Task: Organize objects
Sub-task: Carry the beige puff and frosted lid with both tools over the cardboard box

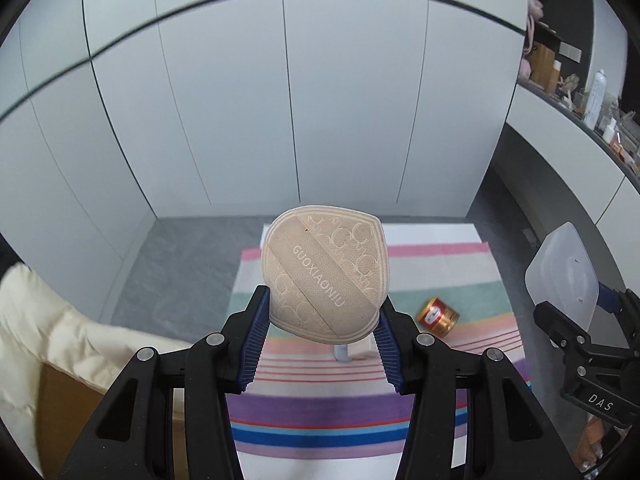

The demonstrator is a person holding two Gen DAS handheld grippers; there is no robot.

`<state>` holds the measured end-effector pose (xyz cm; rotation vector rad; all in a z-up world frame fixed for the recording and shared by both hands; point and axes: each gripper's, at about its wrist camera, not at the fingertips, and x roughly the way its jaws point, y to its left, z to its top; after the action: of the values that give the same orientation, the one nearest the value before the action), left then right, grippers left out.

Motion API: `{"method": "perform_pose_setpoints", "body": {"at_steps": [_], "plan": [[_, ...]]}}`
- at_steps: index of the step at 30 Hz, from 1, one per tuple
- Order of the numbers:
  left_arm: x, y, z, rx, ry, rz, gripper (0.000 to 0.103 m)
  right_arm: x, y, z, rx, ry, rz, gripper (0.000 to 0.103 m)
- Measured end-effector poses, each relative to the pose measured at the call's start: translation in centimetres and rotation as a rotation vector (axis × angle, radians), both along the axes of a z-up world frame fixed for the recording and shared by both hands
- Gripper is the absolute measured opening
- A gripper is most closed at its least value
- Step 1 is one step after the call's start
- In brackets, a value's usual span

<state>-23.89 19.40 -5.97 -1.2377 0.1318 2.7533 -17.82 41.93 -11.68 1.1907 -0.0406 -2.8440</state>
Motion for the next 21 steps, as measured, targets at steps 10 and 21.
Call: {"method": "perform_pose_setpoints", "body": {"at_steps": [10,21], "plan": [[2.2,0.0,5.0,0.007,0.014,-0.012,0.051,1.8,0.1,5.1,-0.004,0.048,-0.025,0.091],[4.1,0.2,3.0,-0.008,-0.034,-0.017,0.051,4.3,0.1,6.0,-0.031,0.053,-0.035,0.091]]}}
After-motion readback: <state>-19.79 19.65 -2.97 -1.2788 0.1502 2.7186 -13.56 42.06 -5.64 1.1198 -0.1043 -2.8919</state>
